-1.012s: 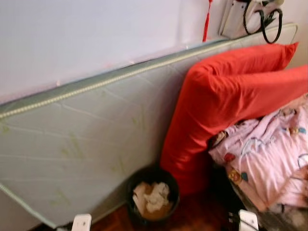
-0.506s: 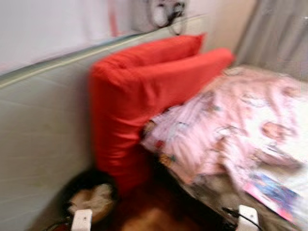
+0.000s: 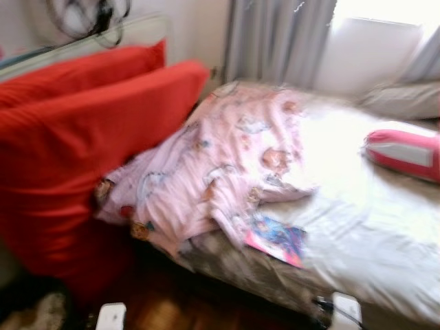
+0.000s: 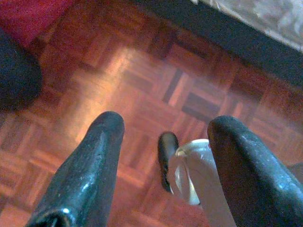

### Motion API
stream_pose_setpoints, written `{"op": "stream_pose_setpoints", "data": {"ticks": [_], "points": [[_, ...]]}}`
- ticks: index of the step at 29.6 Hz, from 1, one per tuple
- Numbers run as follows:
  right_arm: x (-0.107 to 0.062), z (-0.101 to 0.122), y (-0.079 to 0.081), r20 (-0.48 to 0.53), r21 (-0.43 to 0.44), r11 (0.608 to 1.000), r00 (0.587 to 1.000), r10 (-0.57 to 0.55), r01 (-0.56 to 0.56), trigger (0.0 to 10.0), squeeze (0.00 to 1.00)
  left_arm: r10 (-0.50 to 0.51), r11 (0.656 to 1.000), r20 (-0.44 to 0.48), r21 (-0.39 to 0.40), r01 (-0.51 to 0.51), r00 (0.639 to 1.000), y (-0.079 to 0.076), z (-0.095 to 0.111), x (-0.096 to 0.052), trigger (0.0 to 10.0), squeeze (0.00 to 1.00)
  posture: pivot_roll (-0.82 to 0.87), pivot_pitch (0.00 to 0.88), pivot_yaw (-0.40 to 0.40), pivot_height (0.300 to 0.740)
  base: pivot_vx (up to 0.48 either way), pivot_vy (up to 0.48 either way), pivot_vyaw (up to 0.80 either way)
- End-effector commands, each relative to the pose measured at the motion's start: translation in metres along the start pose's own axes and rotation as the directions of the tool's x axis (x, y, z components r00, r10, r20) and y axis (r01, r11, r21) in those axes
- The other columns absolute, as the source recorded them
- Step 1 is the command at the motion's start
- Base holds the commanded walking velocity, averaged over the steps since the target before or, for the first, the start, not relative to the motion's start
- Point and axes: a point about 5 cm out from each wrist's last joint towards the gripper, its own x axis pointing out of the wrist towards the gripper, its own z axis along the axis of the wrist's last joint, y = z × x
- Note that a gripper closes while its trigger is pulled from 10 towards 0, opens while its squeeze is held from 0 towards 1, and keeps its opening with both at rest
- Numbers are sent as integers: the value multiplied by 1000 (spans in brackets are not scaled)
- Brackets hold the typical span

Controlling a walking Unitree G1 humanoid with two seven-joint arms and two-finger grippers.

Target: Clean up the room

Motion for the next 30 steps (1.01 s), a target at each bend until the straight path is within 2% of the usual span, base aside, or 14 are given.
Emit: {"op": "stream_pose_setpoints", "data": {"ticks": [1,28,30], "points": [[0,4,-7,15,7,1000,1000,-19,19,10000,0,-11,1000,-12,4,11,1000,-5,-1,1,10000,0,101,0,-6,740,0,-446,0],[0,4,-7,9,25,999,1000,-23,23,10000,0,-31,999,-16,19,32,999,-7,-1,2,10000,0,70,0,12,740,0,-446,0],[0,3,-7,3,24,999,1000,-21,21,10000,0,-32,999,-18,20,32,999,-7,-1,1,10000,0,67,0,14,740,0,-446,-525]]}}
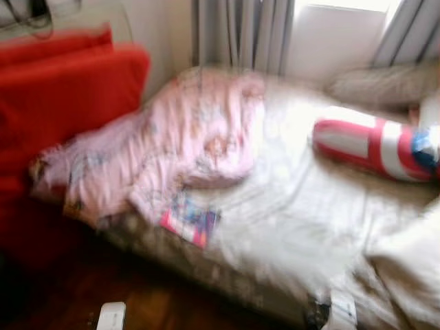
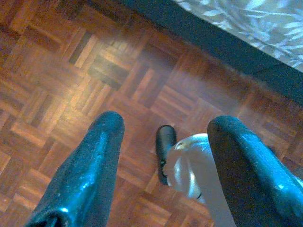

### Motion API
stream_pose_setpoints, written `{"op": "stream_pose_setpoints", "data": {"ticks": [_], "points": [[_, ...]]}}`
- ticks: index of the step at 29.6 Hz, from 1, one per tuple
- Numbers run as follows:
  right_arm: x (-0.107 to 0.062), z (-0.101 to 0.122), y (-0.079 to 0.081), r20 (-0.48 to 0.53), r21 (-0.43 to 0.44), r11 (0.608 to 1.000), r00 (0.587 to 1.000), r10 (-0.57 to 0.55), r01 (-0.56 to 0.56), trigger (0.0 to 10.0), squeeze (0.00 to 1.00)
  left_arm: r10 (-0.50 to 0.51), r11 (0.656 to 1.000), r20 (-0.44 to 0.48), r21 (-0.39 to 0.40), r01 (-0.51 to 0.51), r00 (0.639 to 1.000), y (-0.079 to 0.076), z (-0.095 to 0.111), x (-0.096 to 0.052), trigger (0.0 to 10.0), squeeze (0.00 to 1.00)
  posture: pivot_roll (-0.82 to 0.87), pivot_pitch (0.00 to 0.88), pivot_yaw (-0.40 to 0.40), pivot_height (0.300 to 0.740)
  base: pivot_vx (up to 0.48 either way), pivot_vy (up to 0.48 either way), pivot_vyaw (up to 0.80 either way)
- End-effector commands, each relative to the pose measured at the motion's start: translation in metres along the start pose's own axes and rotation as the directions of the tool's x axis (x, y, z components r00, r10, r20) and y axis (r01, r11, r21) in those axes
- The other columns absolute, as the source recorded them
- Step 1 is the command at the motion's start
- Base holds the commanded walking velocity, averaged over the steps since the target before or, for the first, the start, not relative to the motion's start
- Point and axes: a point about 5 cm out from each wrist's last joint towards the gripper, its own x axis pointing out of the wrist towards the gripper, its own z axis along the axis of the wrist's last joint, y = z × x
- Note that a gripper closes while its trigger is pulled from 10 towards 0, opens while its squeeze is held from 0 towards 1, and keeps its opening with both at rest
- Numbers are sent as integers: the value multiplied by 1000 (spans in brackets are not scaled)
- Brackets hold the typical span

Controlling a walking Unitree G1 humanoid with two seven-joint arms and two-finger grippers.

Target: Clean up the room

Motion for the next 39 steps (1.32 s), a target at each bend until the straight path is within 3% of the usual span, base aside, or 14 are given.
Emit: {"op": "stream_pose_setpoints", "data": {"ticks": [1,6,21,39], "points": [[-2,-2,-9,-12,-3,1000,1000,-24,24,10000,0,-22,1000,-13,16,22,1000,-6,-1,1,10000,0,66,0,14,740,0,-446,-775],[-2,-3,-9,-14,-1,1000,1000,-28,28,10000,0,-23,999,-15,22,23,1000,-6,-2,1,10000,0,56,0,20,740,0,-398,-739],[-2,-5,-10,-14,-3,1000,1000,-24,24,10000,0,-25,999,-25,28,26,999,-6,-4,0,10000,0,55,0,20,740,0,0,-697],[-2,-2,-9,6,1,1000,1000,-26,26,10000,0,-29,999,-17,35,29,999,-6,-2,1,10000,0,45,0,22,740,0,-178,0]]}}
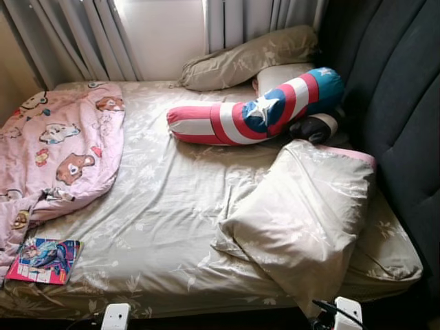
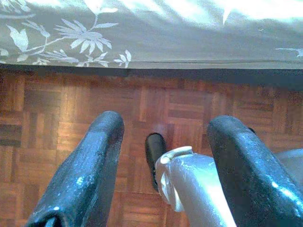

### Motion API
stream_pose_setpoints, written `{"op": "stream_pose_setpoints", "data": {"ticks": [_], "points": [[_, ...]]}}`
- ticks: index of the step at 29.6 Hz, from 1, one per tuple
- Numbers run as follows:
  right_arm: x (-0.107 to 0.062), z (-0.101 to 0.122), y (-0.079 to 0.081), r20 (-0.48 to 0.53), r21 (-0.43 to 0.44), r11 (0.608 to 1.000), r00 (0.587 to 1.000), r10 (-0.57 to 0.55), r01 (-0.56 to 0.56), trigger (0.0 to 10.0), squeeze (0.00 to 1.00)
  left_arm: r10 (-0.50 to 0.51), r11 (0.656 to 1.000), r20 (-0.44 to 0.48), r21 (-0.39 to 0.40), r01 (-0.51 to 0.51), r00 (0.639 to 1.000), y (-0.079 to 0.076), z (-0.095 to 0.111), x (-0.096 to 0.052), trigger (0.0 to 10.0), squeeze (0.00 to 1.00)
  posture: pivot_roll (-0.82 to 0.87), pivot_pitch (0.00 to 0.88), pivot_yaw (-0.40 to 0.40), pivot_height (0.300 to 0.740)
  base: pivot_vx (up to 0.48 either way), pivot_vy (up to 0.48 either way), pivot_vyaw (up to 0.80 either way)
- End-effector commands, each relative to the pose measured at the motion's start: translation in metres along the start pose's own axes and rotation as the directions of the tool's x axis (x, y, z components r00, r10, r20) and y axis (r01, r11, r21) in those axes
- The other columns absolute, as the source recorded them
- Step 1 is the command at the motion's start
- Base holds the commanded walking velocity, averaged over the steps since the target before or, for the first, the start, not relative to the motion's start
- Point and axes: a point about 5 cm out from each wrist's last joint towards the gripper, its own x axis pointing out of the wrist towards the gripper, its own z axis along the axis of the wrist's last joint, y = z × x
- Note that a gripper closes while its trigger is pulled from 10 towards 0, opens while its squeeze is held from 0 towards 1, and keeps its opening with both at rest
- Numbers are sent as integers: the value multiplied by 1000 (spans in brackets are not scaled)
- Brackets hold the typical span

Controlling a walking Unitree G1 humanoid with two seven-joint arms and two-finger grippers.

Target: Clean up the room

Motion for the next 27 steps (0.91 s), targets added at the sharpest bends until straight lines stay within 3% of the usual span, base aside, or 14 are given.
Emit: {"op": "stream_pose_setpoints", "data": {"ticks": [1,12,16,27], "points": [[0,2,1,12,2,1000,1000,1,-1,10000,0,4,1000,-16,13,-4,1000,3,-4,-2,10000,0,46,0,22,740,0,-259,0],[1,4,4,27,22,1000,1000,2,-2,10000,0,9,1000,-6,10,-9,1000,4,-1,-1,10000,0,49,0,24,740,0,0,0],[1,4,5,26,28,1000,1000,4,-4,10000,0,12,1000,-4,11,-12,1000,4,0,-1,10000,0,45,0,25,740,0,-464,0],[3,14,5,43,20,1000,999,8,-9,10000,0,-4,1000,19,4,4,1000,0,8,2,10000,0,33,0,13,740,0,-77,-698]]}}
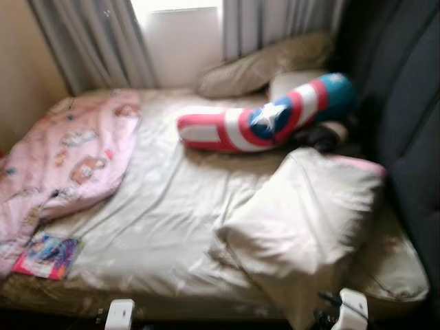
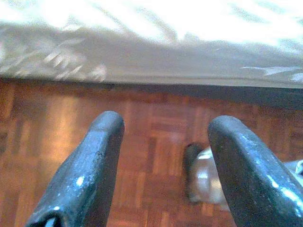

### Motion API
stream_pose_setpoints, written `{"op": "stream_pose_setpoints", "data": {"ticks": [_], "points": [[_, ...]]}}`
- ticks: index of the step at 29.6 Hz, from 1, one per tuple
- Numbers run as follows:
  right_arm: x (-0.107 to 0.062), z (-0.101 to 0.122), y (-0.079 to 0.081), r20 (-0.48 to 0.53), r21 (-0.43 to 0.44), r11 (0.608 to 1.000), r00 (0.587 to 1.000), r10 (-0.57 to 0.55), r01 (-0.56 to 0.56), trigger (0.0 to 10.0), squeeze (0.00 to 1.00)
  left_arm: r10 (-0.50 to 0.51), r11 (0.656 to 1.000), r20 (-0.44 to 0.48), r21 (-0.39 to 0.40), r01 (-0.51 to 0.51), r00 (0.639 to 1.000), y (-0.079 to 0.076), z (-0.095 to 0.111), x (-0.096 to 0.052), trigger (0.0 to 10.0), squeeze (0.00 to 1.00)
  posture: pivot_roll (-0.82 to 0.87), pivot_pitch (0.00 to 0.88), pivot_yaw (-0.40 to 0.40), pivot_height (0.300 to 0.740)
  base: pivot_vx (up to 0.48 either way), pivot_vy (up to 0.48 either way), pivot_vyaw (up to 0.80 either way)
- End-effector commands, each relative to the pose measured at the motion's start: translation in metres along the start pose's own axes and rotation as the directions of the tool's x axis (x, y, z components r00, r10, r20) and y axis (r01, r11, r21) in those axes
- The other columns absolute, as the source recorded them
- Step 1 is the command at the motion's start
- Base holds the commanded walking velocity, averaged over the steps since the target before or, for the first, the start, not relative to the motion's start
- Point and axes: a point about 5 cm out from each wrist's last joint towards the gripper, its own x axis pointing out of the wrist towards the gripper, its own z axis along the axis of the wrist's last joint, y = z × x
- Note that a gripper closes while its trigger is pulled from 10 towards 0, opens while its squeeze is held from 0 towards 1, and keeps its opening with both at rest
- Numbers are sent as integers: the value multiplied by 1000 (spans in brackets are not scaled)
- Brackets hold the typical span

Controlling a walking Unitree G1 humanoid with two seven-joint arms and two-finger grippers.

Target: Clean up the room

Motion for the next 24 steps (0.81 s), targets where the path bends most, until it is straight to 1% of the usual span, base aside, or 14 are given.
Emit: {"op": "stream_pose_setpoints", "data": {"ticks": [1,7,14,15,18,19,22,24], "points": [[0,-4,4,-11,21,1000,1000,7,-7,10000,0,-1,1000,-15,3,1,1000,0,-2,0,10000,0,29,0,12,740,0,0,0],[4,14,8,30,13,999,999,29,-29,10000,0,0,1000,6,1,0,1000,-4,11,5,10000,0,36,0,-7,740,0,0,0],[7,32,17,68,7,999,996,53,-54,10000,0,14,1000,35,5,-14,999,-3,28,8,10000,0,54,0,-10,740,0,0,0],[8,37,22,78,9,998,995,61,-61,10000,0,16,1000,45,5,-16,999,-2,32,9,10000,0,64,0,-17,740,0,0,0],[10,45,42,100,6,996,991,86,-87,10000,0,27,1000,66,-2,-26,997,-1,41,11,10000,0,78,0,-17,740,0,0,0],[10,46,45,104,8,996,991,90,-91,10000,0,29,1000,70,-3,-29,997,-1,42,11,10000,0,78,0,-16,740,0,0,0],[10,45,46,104,12,995,990,93,-95,10000,0,31,1000,74,-1,-31,997,0,45,11,10000,0,69,0,-3,740,0,0,0],[9,43,45,118,28,993,987,113,-117,10000,0,31,999,79,12,-33,996,3,49,11,10000,0,52,0,16,740,0,0,0]]}}
